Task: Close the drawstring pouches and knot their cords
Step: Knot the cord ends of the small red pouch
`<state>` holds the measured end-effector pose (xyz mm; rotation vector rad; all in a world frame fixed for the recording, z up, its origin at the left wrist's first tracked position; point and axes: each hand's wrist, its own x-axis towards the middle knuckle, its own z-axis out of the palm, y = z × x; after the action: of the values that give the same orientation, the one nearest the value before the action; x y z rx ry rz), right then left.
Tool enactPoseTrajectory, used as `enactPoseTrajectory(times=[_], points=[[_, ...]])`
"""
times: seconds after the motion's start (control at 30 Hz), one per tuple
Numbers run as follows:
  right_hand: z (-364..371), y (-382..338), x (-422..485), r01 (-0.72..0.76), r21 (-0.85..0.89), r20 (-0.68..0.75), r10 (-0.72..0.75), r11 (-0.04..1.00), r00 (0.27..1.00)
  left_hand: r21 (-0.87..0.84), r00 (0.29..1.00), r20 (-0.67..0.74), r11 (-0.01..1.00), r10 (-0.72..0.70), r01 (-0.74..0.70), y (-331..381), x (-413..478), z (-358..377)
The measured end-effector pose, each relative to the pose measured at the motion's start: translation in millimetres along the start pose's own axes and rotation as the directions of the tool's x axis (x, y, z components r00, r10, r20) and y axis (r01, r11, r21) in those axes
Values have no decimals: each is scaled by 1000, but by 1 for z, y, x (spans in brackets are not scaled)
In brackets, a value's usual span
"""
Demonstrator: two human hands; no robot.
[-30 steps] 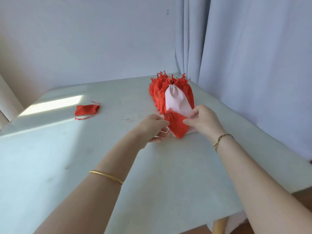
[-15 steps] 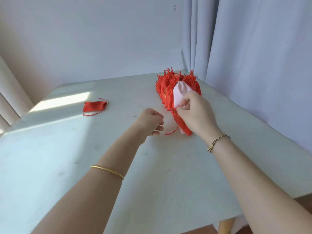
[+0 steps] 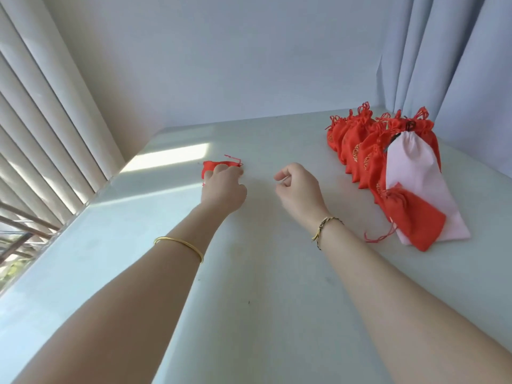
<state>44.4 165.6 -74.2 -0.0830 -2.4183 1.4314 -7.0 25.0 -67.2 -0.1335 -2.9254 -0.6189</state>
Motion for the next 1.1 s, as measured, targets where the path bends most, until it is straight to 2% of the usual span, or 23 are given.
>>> enactPoseTrajectory(times=[0.07,0.2,0.37,0.43,0.5,0.6,0.7,0.77,1.0,1.1], points=[[4,6,1,-1,10,8,1,1000,1000,51,999,-9,998,-39,39,-1,11,9],[6,8,2,20,33,8,-20,999,1000,40,988,-68,989,-142,145,-4,30,13],[6,8,3,23,27,21,-24,999,999,-87,985,-139,992,-102,90,-9,30,7],[4,5,4,56,18,-14,-56,998,998,-210,982,-152,975,-110,76,-7,20,-1],[-3,-1,7,125,-17,-25,-125,992,992,-365,990,-112,930,-82,36,-2,7,-15],[-14,-21,11,202,-2,39,-202,979,979,-555,999,23,832,35,-16,6,-17,-39],[-26,-42,13,154,72,162,-164,985,973,-685,988,117,728,97,10,10,-32,-55],[-32,-50,15,121,36,245,-126,992,961,-732,985,144,680,99,39,11,-34,-58],[-41,-40,20,101,-120,247,-69,988,967,-615,993,112,786,19,55,0,-29,-63],[-47,-33,23,106,-137,223,-74,985,972,-536,994,99,844,37,22,-3,-30,-69]])
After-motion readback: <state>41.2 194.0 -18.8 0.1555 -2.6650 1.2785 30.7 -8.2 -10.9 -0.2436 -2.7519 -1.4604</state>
